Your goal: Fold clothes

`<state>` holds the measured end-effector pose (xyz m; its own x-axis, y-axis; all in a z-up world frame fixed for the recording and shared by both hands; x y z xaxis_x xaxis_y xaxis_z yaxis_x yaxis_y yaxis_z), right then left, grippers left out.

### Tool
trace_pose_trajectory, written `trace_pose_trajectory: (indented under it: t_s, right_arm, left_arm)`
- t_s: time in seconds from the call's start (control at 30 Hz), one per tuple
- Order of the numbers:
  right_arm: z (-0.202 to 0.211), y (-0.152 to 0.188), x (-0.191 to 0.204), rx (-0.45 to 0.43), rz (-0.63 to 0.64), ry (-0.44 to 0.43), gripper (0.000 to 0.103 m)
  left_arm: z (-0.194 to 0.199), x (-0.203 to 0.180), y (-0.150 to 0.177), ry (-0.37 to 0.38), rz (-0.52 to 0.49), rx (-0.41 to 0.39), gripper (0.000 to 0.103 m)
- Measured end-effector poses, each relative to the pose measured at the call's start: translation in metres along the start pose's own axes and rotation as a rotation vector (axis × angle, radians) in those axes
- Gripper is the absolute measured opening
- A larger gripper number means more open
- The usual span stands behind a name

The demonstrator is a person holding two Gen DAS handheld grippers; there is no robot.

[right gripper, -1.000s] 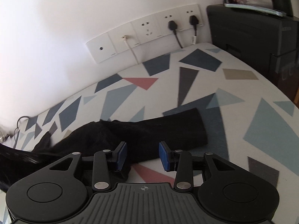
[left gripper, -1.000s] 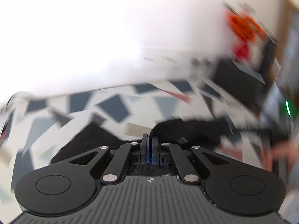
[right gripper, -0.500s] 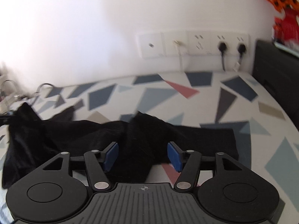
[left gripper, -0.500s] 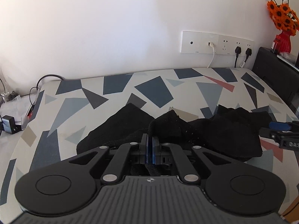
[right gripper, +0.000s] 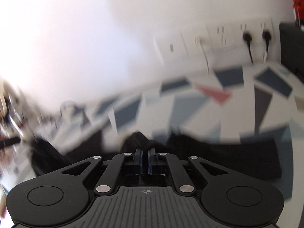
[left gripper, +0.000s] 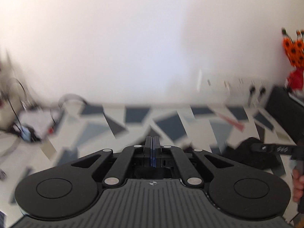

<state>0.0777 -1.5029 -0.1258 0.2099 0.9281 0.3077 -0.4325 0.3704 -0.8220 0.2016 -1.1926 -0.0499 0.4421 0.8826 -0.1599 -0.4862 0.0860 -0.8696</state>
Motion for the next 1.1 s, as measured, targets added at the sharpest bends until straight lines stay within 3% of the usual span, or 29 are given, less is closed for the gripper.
trace_pose_trajectory:
  t_s: [0.1, 0.17, 0.2, 0.27, 0.3, 0.33, 0.5, 0.63, 0.77, 1.0, 1.07, 1.1]
  right_arm:
    - [0.025, -0.071, 0.015, -0.153, 0.001, -0.056, 0.003]
    - [0.038, -0.105, 0.031, -0.208, 0.054, -0.083, 0.003]
    - [0.041, -0.114, 0.039, -0.219, 0.097, -0.071, 0.003]
    - [0.046, -0.127, 0.053, -0.235, 0.182, -0.044, 0.003]
    - [0.045, -0.126, 0.056, -0.228, 0.207, -0.032, 0.003]
    - [0.044, -0.122, 0.057, -0.213, 0.215, -0.028, 0.003]
    - [0.039, -0.096, 0.046, -0.142, 0.164, 0.000, 0.003]
    - [0.044, -0.093, 0.034, -0.139, 0.110, 0.013, 0.003]
    - [0.054, -0.092, 0.031, -0.144, 0.096, 0.021, 0.003]
    - [0.064, -0.094, 0.035, -0.147, 0.092, 0.006, 0.003]
    - [0.068, -0.096, 0.034, -0.153, 0.088, 0.003, 0.003]
    - [0.070, -0.096, 0.032, -0.156, 0.082, 0.002, 0.003]
  left_arm:
    - [0.026, -0.007, -0.055, 0.005, -0.018, -0.144, 0.001]
    - [0.031, -0.017, -0.069, 0.054, -0.079, -0.145, 0.001]
    - [0.030, -0.022, -0.069, 0.091, -0.118, -0.116, 0.007]
    - [0.023, -0.032, -0.053, 0.144, -0.190, -0.054, 0.046]
    - [0.018, -0.037, -0.039, 0.161, -0.226, -0.027, 0.080]
    - [0.012, -0.043, -0.021, 0.179, -0.266, 0.000, 0.083]
    - [-0.017, -0.084, 0.078, 0.287, -0.427, 0.214, 0.083]
    - [-0.033, -0.117, 0.128, 0.319, -0.490, 0.303, 0.083]
    - [-0.039, -0.139, 0.155, 0.324, -0.546, 0.311, 0.083]
    - [-0.062, -0.153, 0.182, 0.180, -0.720, 0.208, 0.081]
    - [-0.066, -0.145, 0.186, 0.155, -0.716, 0.217, 0.065]
    - [-0.068, -0.141, 0.188, 0.144, -0.708, 0.224, 0.039]
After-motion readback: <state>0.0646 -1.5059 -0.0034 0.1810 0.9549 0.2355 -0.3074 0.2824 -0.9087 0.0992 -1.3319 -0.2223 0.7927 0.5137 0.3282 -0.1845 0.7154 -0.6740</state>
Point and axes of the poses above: each gripper's, at about its wrist camera, not at the fingertips, and z roughly against the way its jaws point, x to its left, y to its underside, the point moved 6 cm from there along -z, roughly the way its jaws point, and after that the axes turned 10 degrees about z, right-handed, at the moved point
